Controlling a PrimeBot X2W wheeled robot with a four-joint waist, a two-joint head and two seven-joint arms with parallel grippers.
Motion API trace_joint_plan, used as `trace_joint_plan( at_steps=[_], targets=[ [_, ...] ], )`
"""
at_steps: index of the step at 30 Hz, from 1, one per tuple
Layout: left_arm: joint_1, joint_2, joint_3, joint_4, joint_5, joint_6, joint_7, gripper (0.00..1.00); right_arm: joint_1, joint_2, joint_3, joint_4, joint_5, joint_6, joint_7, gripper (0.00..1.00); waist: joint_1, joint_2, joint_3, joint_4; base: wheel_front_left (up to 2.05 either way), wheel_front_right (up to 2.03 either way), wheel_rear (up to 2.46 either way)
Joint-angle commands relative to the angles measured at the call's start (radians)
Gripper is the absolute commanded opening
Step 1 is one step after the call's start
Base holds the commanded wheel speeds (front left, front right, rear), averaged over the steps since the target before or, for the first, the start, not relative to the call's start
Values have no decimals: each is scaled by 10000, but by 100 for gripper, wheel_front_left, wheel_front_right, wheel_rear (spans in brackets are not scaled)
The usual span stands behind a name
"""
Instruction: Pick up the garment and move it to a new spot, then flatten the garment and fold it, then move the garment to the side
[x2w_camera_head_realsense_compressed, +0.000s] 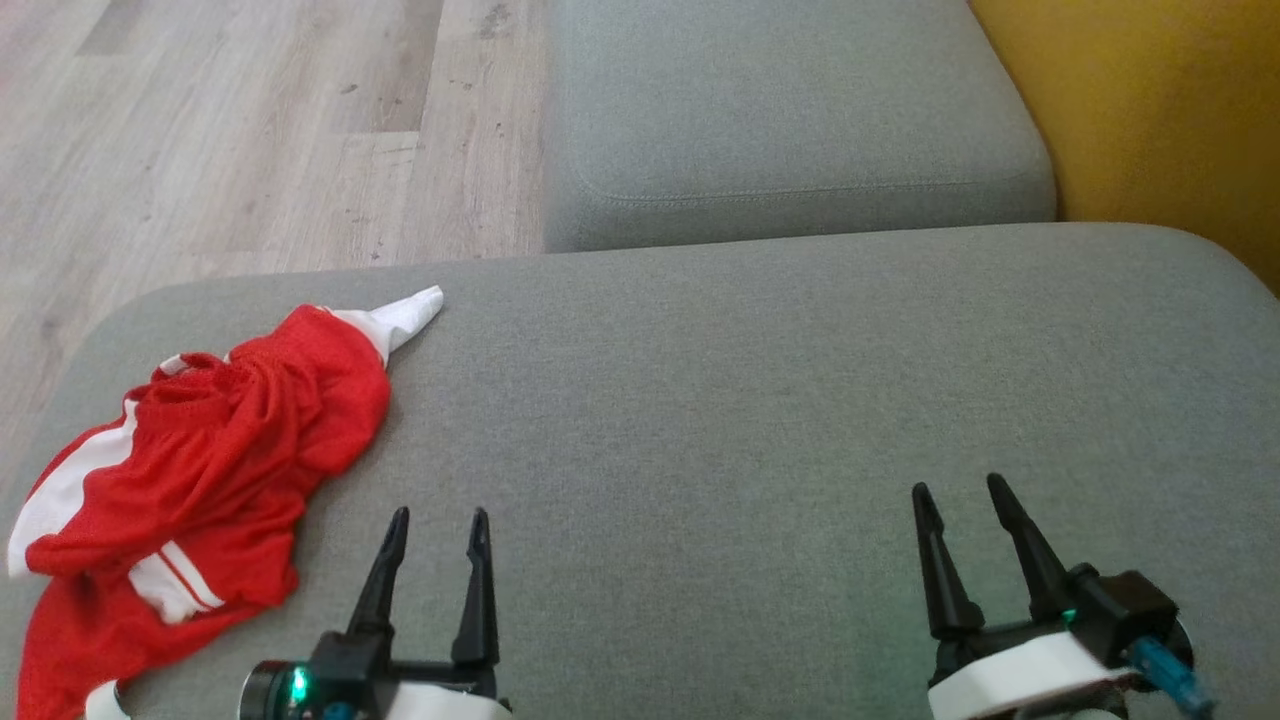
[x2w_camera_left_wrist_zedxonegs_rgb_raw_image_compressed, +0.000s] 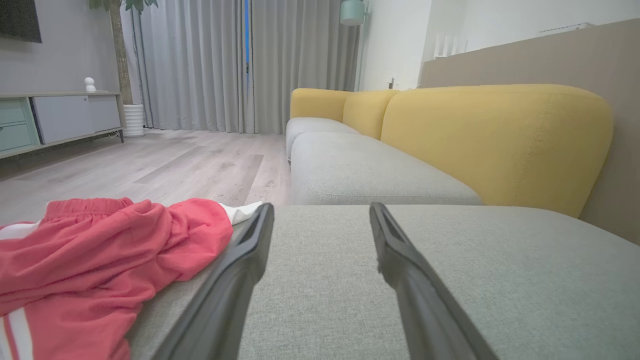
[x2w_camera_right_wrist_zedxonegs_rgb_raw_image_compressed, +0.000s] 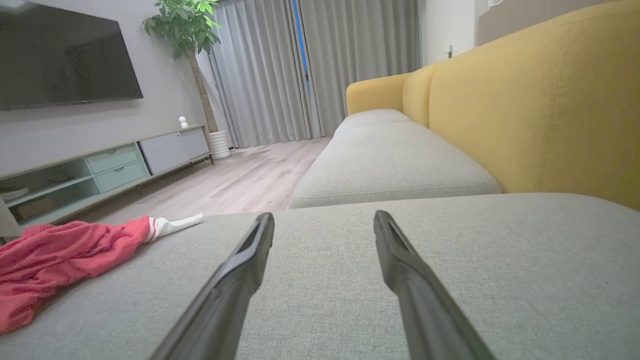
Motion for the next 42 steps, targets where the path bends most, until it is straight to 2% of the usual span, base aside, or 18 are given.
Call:
trace_joint_plan(
  at_steps=[1,18,24,31,42],
  targets=[
    [-394,31,169,-301,333,96,-201,100,-266,-93,348,-275,-376,-7,-206,100,0,0,-10,2,0,0,0],
    [-419,31,121,-37,438,134,-201,100,-305,-93,615,-136,-519,-7,-207,100,0,0,34,0,0,0,0],
    [-506,31,182,-5,396,127,-201,100,-314,-93,767,-309,-645,-7,-207,100,0,0,104,244,0,0,0],
    [-570,31,388,40,528,168,-201,100,-248,-93,772,-470,-629,-7,-207,100,0,0,183,1099,0,0,0],
    [-538,31,966,-19,677,198,-201,100,-355,-93,884,-443,-531,-7,-207,100,0,0,449,3037,0,0,0]
  ],
)
